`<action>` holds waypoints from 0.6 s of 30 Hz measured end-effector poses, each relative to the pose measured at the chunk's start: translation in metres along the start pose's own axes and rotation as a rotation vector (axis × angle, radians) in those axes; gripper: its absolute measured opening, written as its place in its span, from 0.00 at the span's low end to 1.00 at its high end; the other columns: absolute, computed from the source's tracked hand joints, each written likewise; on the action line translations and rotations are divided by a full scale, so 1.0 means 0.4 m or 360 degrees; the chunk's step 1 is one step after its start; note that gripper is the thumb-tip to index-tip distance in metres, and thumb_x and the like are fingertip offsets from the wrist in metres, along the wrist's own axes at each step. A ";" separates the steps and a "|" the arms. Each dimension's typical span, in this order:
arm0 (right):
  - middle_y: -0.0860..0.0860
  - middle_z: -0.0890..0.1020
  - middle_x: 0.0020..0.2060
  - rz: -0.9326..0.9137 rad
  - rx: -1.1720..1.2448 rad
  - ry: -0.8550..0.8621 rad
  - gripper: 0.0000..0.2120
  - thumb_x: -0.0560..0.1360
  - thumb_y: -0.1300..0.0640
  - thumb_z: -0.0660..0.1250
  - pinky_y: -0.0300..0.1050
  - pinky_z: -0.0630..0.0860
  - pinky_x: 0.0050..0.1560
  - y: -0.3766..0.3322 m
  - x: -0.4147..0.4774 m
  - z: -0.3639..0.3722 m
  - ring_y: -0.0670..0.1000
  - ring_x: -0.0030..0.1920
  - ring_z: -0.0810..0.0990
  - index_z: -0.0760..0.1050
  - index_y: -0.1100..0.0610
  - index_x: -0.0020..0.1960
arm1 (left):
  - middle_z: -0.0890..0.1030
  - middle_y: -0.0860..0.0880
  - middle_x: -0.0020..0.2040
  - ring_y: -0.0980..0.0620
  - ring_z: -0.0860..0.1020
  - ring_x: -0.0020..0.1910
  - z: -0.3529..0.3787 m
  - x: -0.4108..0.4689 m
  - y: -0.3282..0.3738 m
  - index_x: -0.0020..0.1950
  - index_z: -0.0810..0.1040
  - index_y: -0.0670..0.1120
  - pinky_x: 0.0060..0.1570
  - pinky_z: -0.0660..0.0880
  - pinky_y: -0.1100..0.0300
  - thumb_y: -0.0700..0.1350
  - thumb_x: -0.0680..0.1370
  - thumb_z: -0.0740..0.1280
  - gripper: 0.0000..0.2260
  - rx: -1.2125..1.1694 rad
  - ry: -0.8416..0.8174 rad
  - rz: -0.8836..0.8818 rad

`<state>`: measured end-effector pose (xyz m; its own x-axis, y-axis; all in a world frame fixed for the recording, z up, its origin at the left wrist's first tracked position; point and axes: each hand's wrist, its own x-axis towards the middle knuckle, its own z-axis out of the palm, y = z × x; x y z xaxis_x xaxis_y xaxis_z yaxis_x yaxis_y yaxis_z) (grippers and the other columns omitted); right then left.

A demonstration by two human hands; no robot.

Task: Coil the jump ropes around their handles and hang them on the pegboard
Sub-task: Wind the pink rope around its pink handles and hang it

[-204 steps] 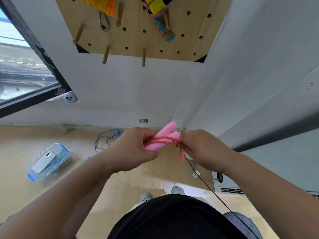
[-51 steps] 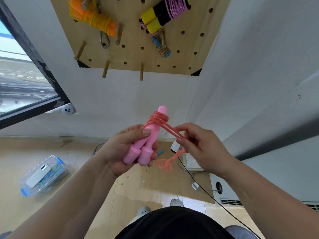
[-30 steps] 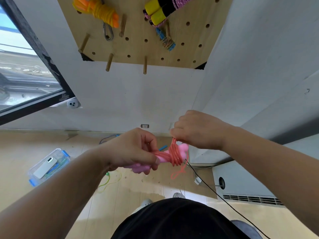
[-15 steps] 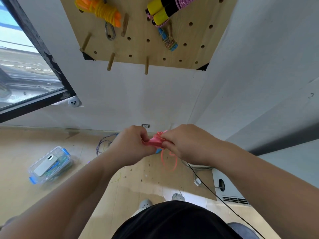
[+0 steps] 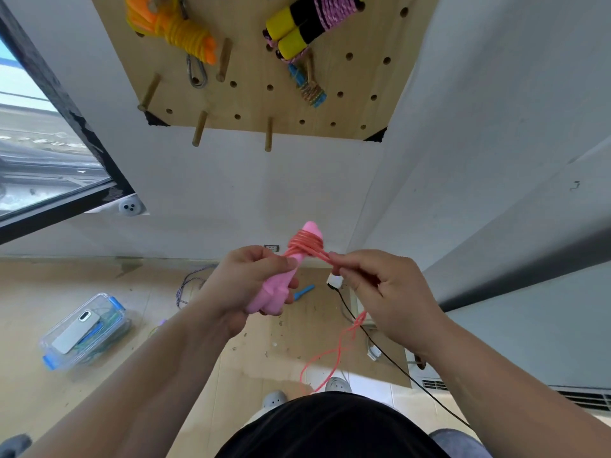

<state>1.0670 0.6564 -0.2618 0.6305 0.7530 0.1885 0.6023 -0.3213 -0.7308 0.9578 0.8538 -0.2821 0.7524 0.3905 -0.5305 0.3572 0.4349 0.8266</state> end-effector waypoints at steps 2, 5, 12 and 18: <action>0.42 0.85 0.43 0.0176 0.0209 -0.0030 0.10 0.79 0.62 0.69 0.36 0.76 0.43 -0.013 0.003 -0.007 0.45 0.43 0.82 0.82 0.47 0.51 | 0.81 0.32 0.40 0.41 0.78 0.32 0.013 -0.007 0.007 0.41 0.74 0.39 0.36 0.72 0.52 0.38 0.74 0.72 0.08 -0.0143 -0.0033 -0.0020; 0.45 0.86 0.41 0.0229 0.0322 -0.0029 0.08 0.77 0.62 0.71 0.45 0.79 0.46 -0.017 0.010 -0.009 0.48 0.42 0.83 0.79 0.49 0.46 | 0.81 0.34 0.40 0.41 0.79 0.31 0.028 -0.022 0.011 0.49 0.76 0.38 0.35 0.74 0.52 0.43 0.67 0.73 0.15 -0.0275 -0.0101 -0.0045; 0.48 0.80 0.31 0.0135 0.0378 -0.0163 0.05 0.79 0.52 0.67 0.48 0.77 0.37 0.030 0.009 0.010 0.49 0.32 0.79 0.82 0.48 0.51 | 0.79 0.35 0.41 0.40 0.78 0.33 0.019 -0.042 -0.003 0.55 0.76 0.40 0.33 0.76 0.51 0.47 0.60 0.82 0.29 -0.0558 -0.0537 -0.0066; 0.39 0.79 0.39 -0.0349 -0.0281 -0.0407 0.07 0.82 0.50 0.59 0.36 0.69 0.39 0.075 0.000 0.026 0.40 0.39 0.75 0.75 0.48 0.52 | 0.78 0.33 0.41 0.38 0.78 0.34 0.021 -0.066 -0.045 0.56 0.70 0.35 0.33 0.76 0.50 0.47 0.64 0.82 0.30 -0.0415 -0.0829 -0.0121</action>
<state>1.0799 0.6528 -0.2903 0.3480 0.9266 0.1421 0.7985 -0.2136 -0.5629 0.9363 0.8289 -0.2814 0.9264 -0.0710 -0.3699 0.3224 0.6573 0.6812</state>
